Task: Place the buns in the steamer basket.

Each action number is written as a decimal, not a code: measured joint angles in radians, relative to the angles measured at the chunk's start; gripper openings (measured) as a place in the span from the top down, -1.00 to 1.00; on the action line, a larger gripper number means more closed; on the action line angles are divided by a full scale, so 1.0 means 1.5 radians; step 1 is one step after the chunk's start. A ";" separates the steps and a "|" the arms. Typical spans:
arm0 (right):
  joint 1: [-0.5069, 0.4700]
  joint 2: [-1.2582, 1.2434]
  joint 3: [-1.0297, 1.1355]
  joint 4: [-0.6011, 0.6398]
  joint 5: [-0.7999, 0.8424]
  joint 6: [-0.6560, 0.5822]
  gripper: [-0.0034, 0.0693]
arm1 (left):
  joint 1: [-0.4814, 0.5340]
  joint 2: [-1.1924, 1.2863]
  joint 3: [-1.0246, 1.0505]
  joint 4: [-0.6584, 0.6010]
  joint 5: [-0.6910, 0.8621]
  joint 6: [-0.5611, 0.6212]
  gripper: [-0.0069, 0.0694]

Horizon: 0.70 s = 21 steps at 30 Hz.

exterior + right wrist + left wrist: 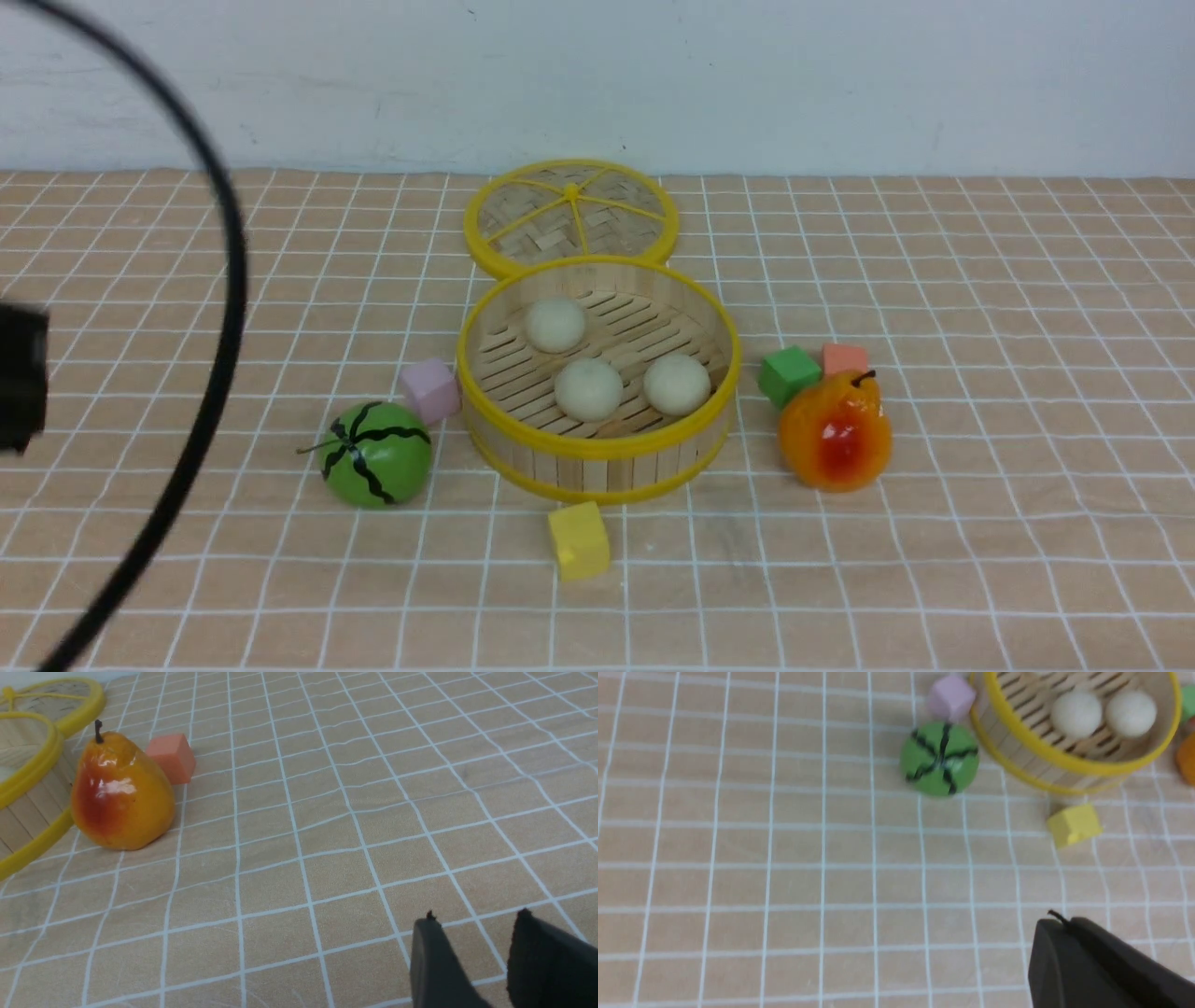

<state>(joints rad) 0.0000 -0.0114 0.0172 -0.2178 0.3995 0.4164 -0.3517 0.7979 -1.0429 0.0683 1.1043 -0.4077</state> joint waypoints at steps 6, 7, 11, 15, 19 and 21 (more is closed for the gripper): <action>0.000 0.000 0.000 0.000 0.000 0.000 0.24 | 0.000 -0.174 0.176 -0.003 -0.060 -0.055 0.85; 0.000 0.000 0.000 0.000 0.000 0.000 0.24 | 0.000 -0.187 0.188 -0.005 -0.066 -0.060 0.85; 0.000 0.000 0.000 0.000 0.000 0.000 0.24 | 0.000 -0.260 0.240 -0.008 -0.072 -0.070 0.85; 0.000 0.000 0.000 0.000 0.000 0.000 0.24 | 0.000 -0.284 0.243 0.027 -0.090 -0.074 0.85; 0.000 0.000 0.000 0.000 0.000 0.000 0.24 | 0.000 -0.286 0.243 0.040 -0.101 -0.074 0.85; 0.000 0.000 0.000 0.000 0.000 0.000 0.24 | 0.000 -0.286 0.243 0.057 -0.116 -0.074 0.85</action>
<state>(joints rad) 0.0000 -0.0114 0.0172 -0.2178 0.3995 0.4164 -0.3517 0.3696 -0.6782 0.1539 0.9307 -0.5182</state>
